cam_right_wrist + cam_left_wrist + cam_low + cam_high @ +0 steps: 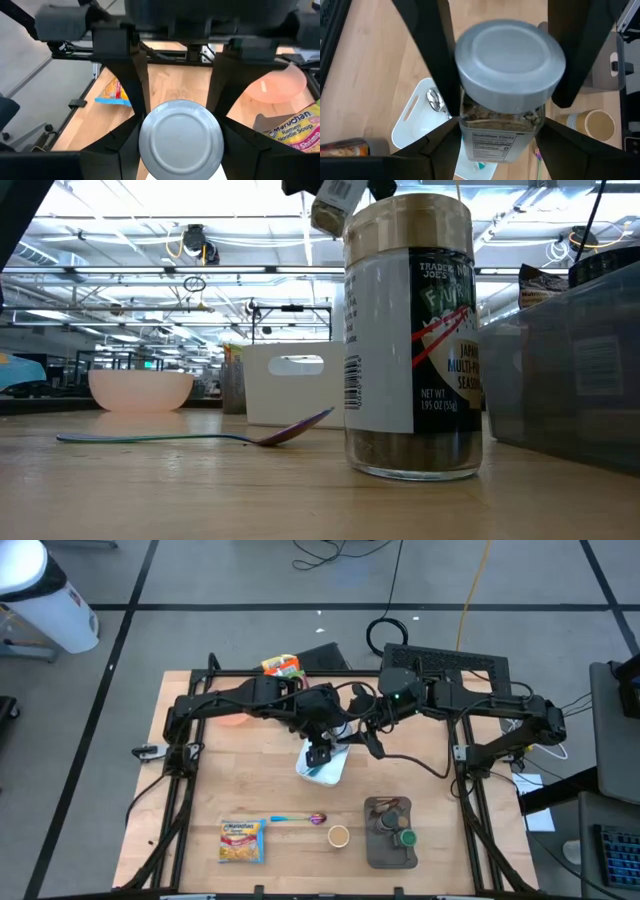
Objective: Pick & Place Food Item
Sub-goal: Put the white seasoning bottle into the bottom black bin
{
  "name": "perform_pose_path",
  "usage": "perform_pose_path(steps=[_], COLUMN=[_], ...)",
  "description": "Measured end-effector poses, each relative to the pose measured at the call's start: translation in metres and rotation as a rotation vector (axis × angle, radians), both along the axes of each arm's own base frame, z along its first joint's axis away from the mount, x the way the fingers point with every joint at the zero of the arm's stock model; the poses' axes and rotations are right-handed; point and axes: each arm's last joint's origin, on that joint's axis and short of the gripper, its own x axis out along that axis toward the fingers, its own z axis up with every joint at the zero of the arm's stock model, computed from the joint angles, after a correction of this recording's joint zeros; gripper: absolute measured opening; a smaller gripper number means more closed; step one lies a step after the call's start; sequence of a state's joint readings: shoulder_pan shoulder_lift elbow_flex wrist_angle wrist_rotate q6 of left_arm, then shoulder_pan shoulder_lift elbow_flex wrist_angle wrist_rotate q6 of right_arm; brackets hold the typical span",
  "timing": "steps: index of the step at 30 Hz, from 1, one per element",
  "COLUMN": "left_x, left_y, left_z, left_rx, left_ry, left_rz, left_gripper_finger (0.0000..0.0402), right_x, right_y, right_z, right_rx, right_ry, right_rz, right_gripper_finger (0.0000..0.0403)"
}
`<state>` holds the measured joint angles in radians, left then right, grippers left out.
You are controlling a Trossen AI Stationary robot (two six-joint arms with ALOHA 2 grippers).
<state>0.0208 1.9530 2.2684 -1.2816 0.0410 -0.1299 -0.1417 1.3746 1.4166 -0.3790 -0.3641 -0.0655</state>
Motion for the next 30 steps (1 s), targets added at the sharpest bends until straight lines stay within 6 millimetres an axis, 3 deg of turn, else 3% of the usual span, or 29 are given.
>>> perform_pose_path(steps=[6, 12, 17, 25, 30], left_x=[0.000, -0.015, -0.047, -0.096, -0.106], left_y=[0.000, 0.009, 0.018, 0.019, 0.012], left_z=[0.000, 0.013, 0.041, 0.087, 0.107], left_rx=[-0.014, -0.093, -0.150, -0.035, -0.011], left_ry=[-0.001, -0.015, -0.066, -0.260, -0.414], left_rz=[-0.003, 0.025, 0.085, 0.179, 0.197], left_gripper_finger=[0.0245, 0.0244, 0.0244, 0.0227, 0.0209], right_x=[-0.003, -0.025, -0.051, -0.098, -0.120], right_y=[0.000, -0.004, -0.002, 0.018, 0.042], right_z=[0.003, 0.015, 0.027, 0.036, 0.036], right_rx=[-0.022, -0.068, -0.067, -0.044, -0.007], right_ry=[-0.017, -0.017, -0.007, 0.083, 0.153], right_rz=[0.004, -0.047, -0.070, -0.085, -0.046], right_gripper_finger=[0.0199, 0.0199, 0.0198, 0.0198, 0.0198])
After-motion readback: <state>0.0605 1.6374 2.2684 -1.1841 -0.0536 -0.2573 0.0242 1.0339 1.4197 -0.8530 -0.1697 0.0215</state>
